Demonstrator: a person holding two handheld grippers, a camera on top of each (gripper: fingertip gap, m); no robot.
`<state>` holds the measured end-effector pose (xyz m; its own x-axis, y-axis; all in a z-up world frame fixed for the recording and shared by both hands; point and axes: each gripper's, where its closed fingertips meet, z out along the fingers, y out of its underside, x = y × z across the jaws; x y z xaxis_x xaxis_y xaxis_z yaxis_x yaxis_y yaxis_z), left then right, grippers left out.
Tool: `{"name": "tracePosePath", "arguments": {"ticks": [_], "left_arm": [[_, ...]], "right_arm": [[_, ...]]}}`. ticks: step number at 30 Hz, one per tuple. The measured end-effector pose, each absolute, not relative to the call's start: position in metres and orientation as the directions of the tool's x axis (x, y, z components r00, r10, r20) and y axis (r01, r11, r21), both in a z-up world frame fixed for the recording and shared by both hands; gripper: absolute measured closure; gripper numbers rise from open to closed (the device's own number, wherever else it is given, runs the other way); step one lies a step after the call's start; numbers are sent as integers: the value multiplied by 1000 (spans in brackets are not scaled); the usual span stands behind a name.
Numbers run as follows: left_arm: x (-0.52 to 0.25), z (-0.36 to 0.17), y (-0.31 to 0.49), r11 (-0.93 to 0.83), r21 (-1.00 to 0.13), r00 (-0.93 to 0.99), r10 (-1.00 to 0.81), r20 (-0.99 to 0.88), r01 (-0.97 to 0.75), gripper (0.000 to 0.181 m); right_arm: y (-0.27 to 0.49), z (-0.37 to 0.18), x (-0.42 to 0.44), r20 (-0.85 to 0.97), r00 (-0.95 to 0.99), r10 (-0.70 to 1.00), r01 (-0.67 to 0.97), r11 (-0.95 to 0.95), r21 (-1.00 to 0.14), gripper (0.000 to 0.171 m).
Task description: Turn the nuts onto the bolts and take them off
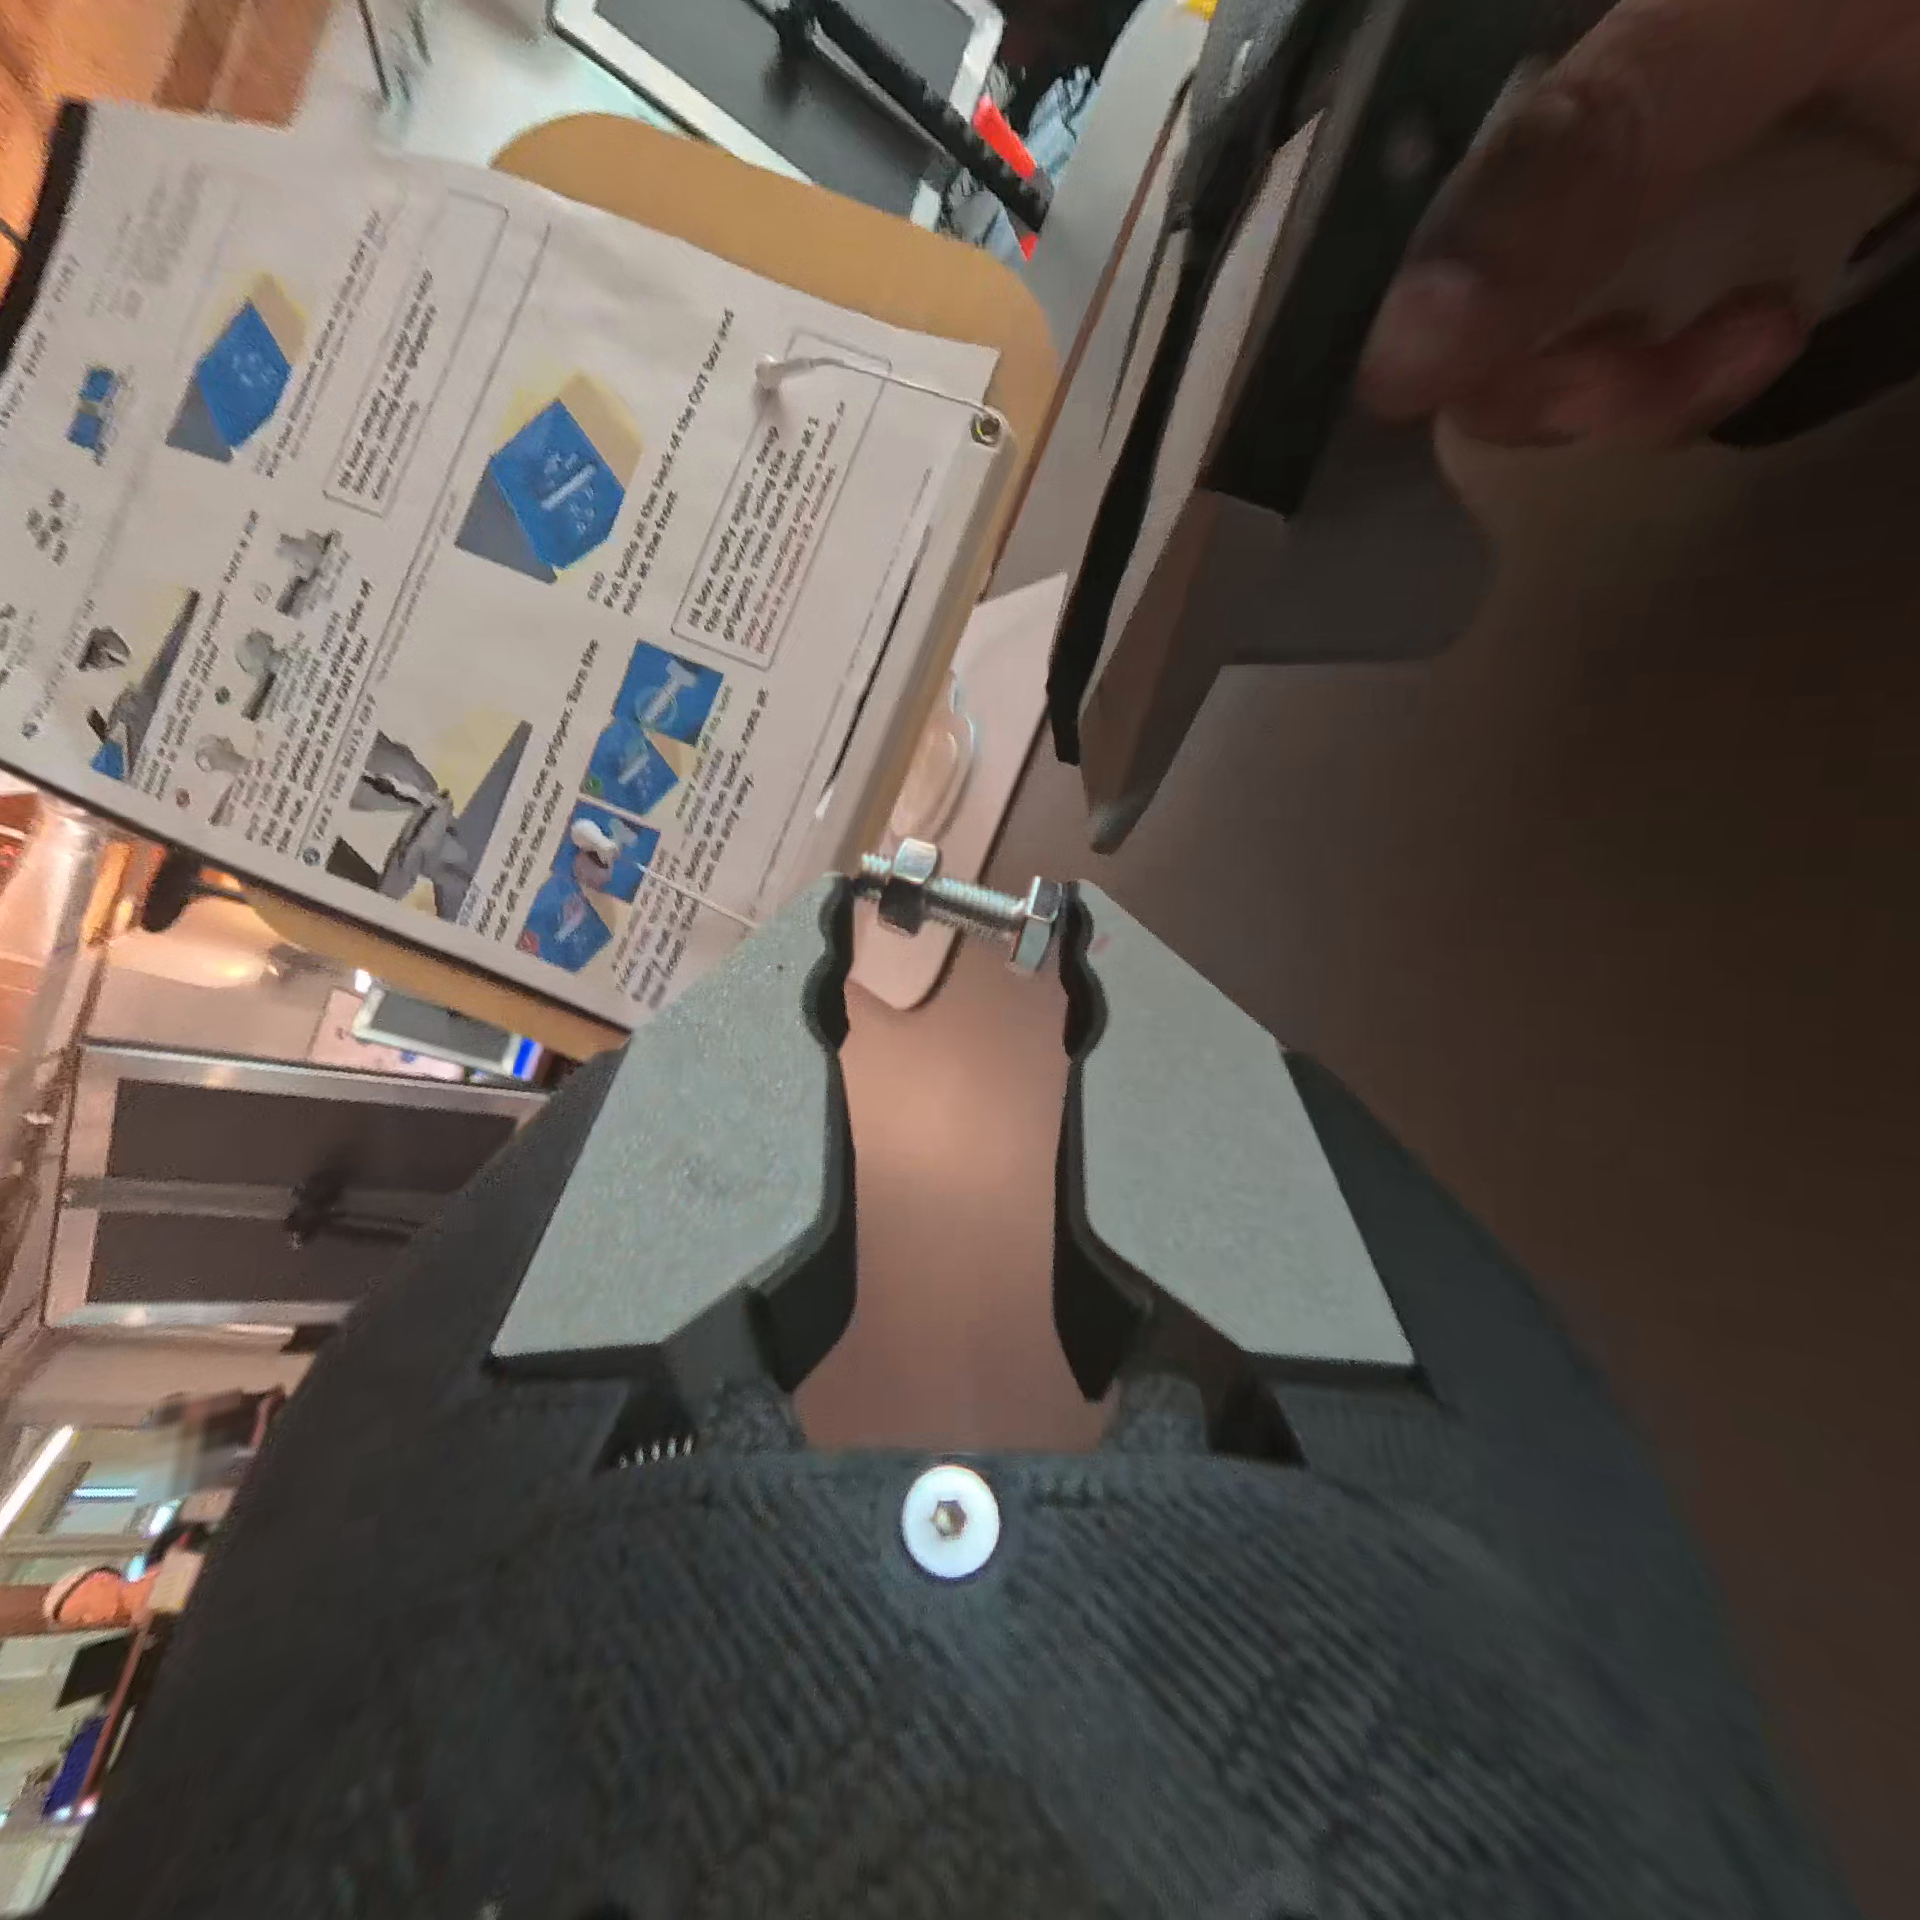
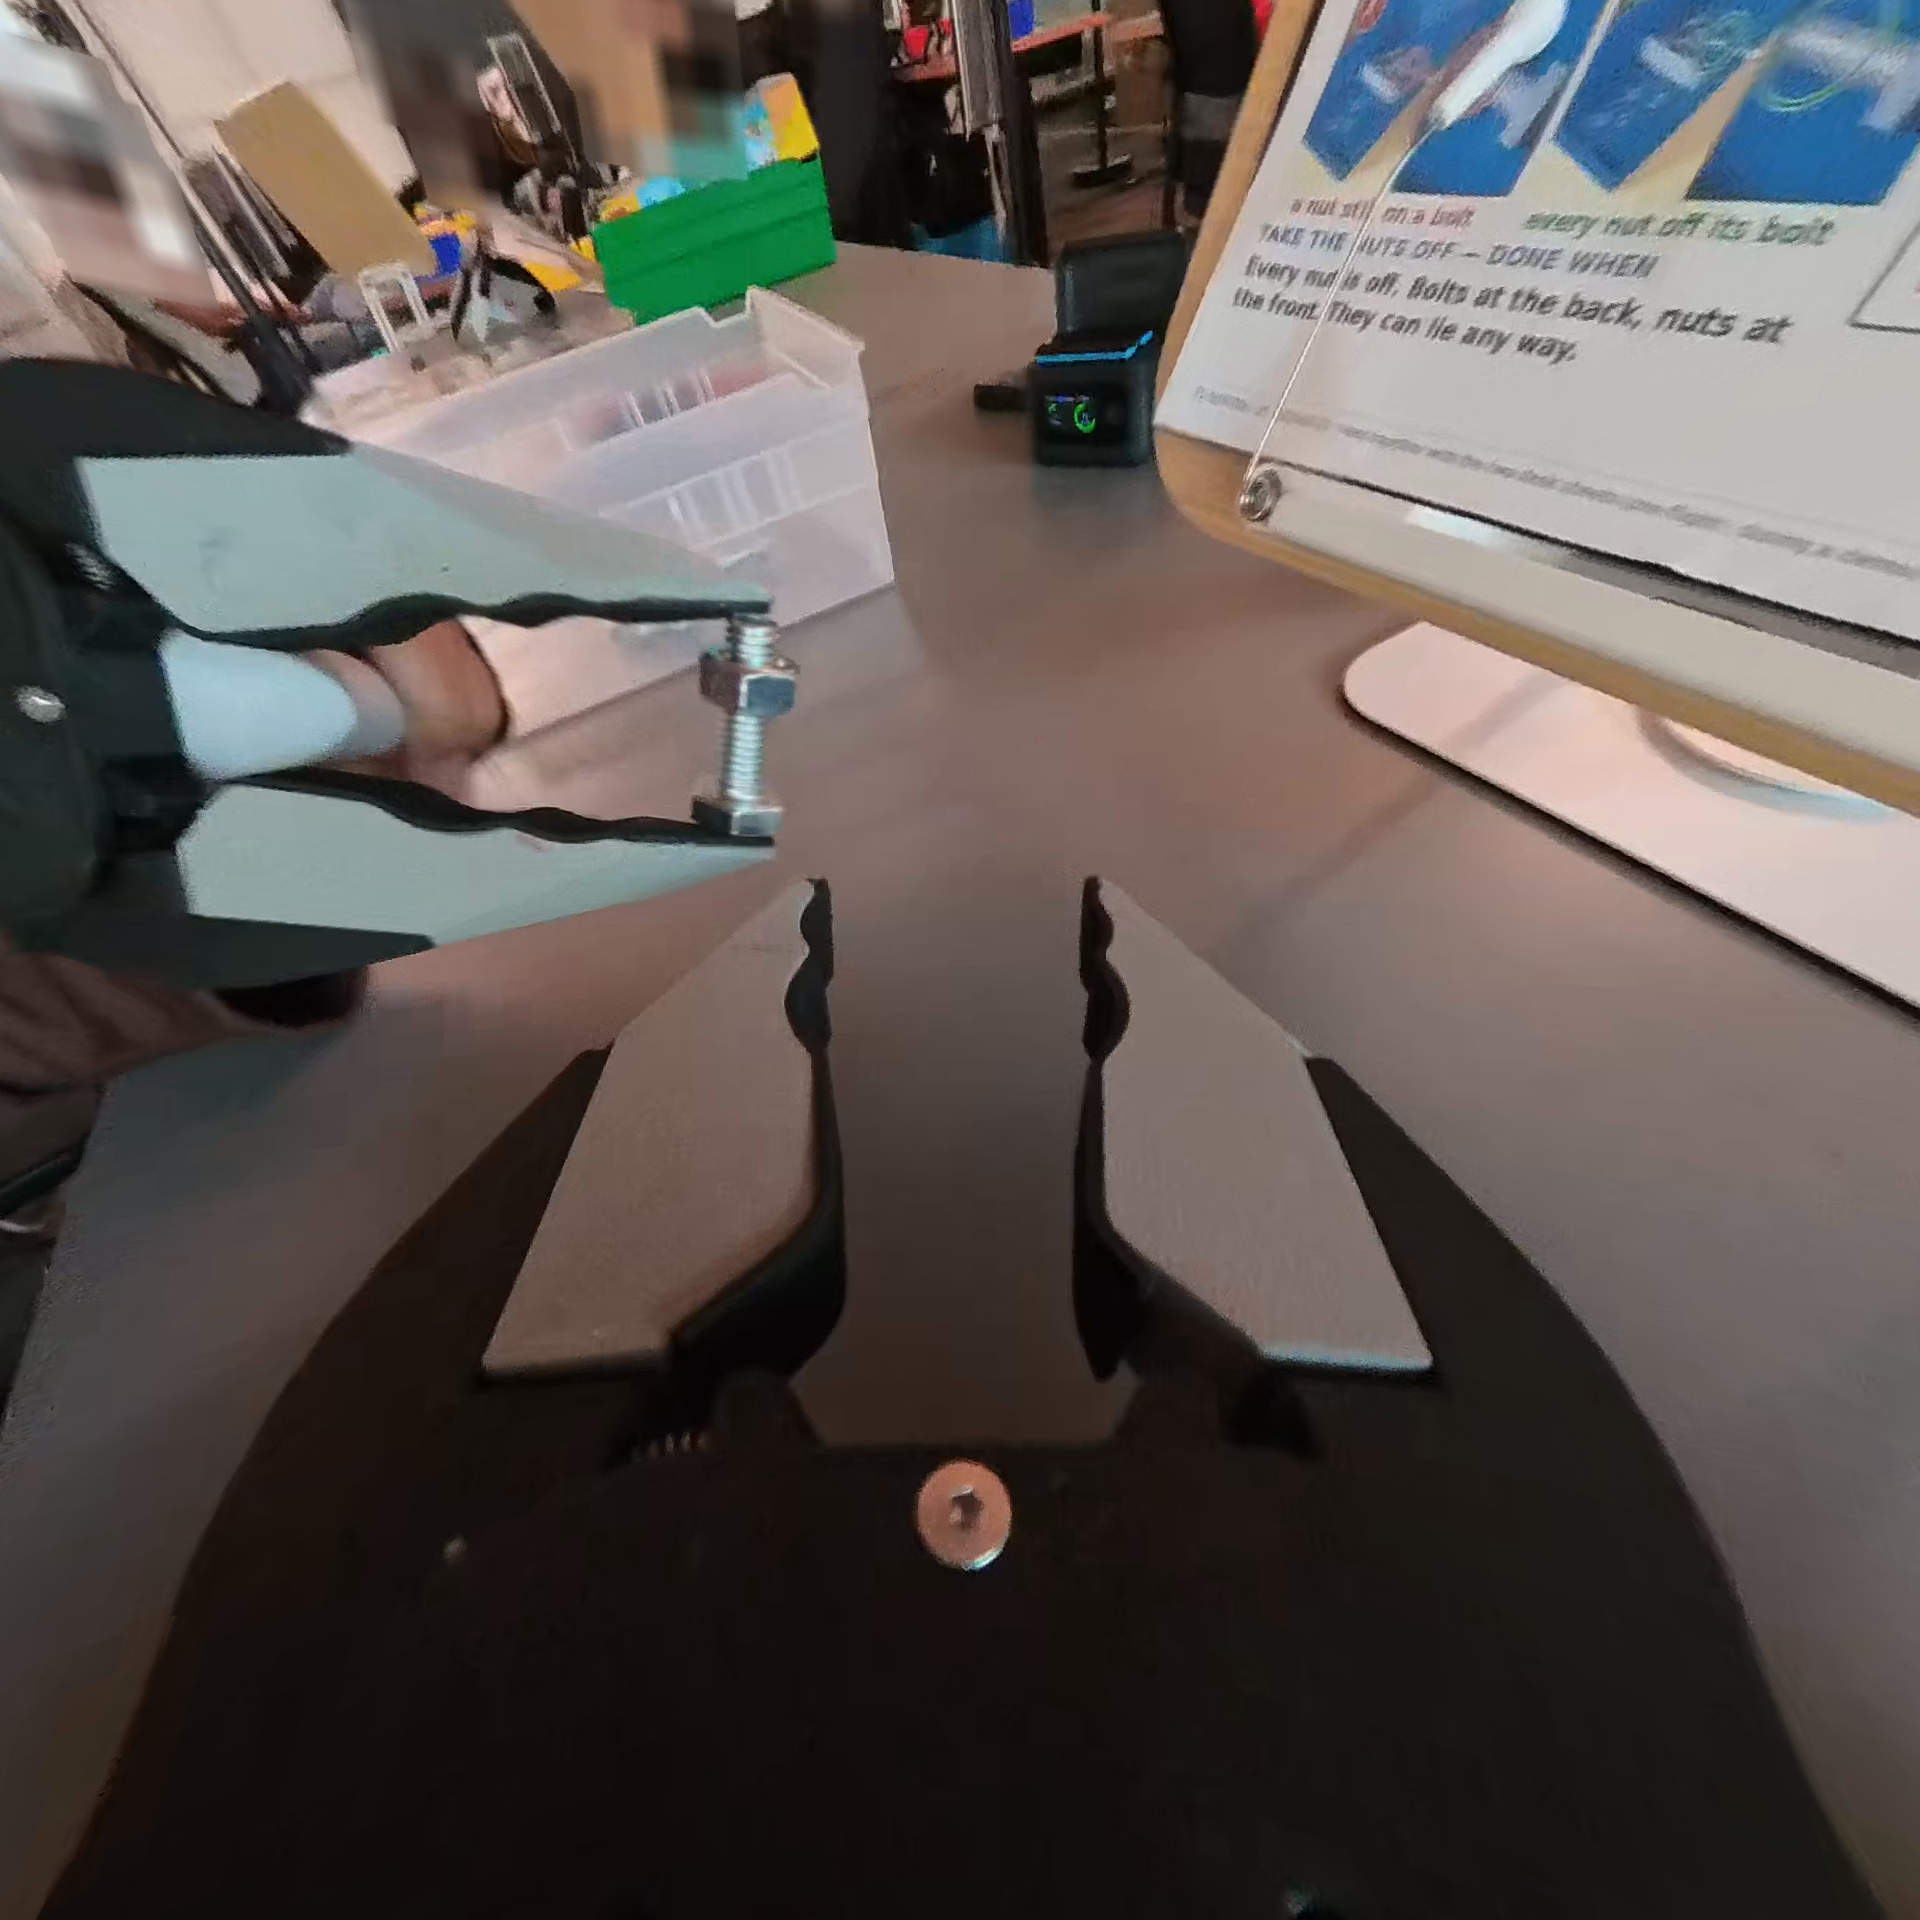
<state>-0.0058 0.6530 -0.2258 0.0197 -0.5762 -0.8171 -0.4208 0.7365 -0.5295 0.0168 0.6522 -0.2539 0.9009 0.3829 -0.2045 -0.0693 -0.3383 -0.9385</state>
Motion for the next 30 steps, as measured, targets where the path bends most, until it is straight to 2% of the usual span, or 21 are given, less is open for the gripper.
{"name": "tracePosePath", "arguments": {"ticks": [6,9,12,15,17,20,22,24,27,30], "left_arm": [[13,-228,645,788,-529,43,-545,-837,-315,143],[13,-232,639,810,-501,11,-523,-852,-303,143],[9,-229,636,806,-522,-4,-545,-839,-278,143],[7,-230,637,799,-538,-17,-563,-826,-269,143],[6,-230,634,797,-548,-23,-572,-820,-254,143],[5,-227,631,807,-538,-15,-558,-830,-243,143],[5,-226,629,810,-537,-16,-556,-831,-237,143],[5,-228,631,801,-547,-27,-569,-822,-244,143],[5,-238,637,698,-661,-76,-701,-709,-274,142],[3,-244,642,474,-832,-117,-880,-460,-288,137]], "right_arm": [[645,-227,12,-350,803,482,-234,-284,-930,128],[636,-215,-2,-390,706,591,-279,-274,-920,140],[639,-222,-3,-388,709,588,-264,-289,-920,154],[641,-221,-1,-394,713,580,-281,-279,-918,146],[640,-218,-5,-406,688,602,-299,-275,-914,153],[639,-223,-13,-388,685,616,-262,-289,-921,149],[641,-226,-14,-356,714,603,-231,-278,-933,159],[643,-228,-13,-342,732,590,-213,-279,-936,160],[648,-238,-6,-335,777,533,-193,-305,-933,166],[651,-234,9,-359,794,491,-249,-276,-928,166]]}}
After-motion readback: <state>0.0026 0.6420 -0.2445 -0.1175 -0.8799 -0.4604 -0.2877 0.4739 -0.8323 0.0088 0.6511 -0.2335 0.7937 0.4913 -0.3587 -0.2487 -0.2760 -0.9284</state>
